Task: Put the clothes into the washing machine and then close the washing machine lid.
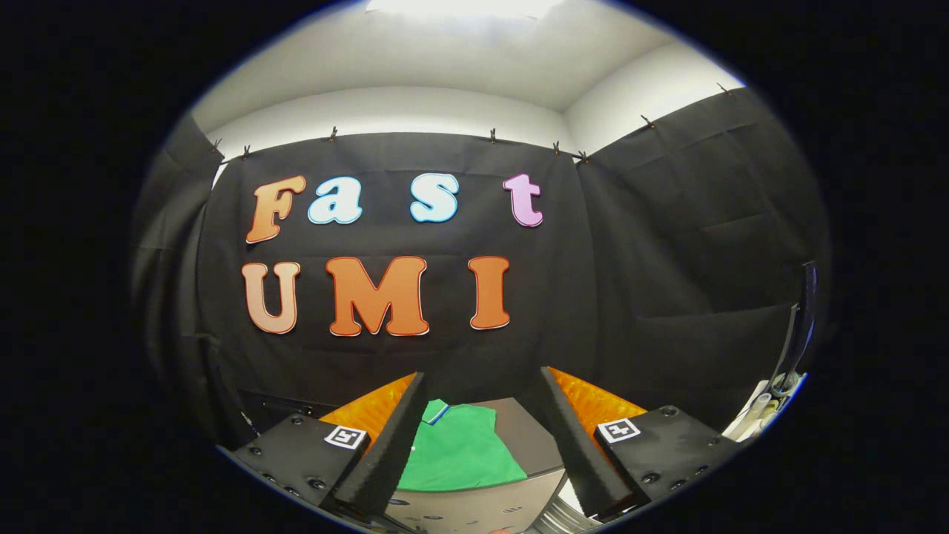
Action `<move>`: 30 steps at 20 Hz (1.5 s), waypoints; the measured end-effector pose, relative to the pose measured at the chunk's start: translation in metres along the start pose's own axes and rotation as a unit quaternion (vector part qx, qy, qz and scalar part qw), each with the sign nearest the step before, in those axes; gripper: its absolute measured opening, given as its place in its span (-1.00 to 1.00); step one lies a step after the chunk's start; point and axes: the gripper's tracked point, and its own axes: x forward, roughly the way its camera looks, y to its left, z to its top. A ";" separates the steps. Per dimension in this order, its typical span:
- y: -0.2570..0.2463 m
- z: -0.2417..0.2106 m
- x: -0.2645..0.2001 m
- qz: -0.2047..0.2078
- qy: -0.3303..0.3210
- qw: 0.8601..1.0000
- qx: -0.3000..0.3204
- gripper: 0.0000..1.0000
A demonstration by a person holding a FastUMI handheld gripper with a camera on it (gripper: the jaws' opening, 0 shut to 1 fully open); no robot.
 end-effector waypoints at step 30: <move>0.110 -0.181 0.184 0.096 0.409 0.906 -0.055 0.98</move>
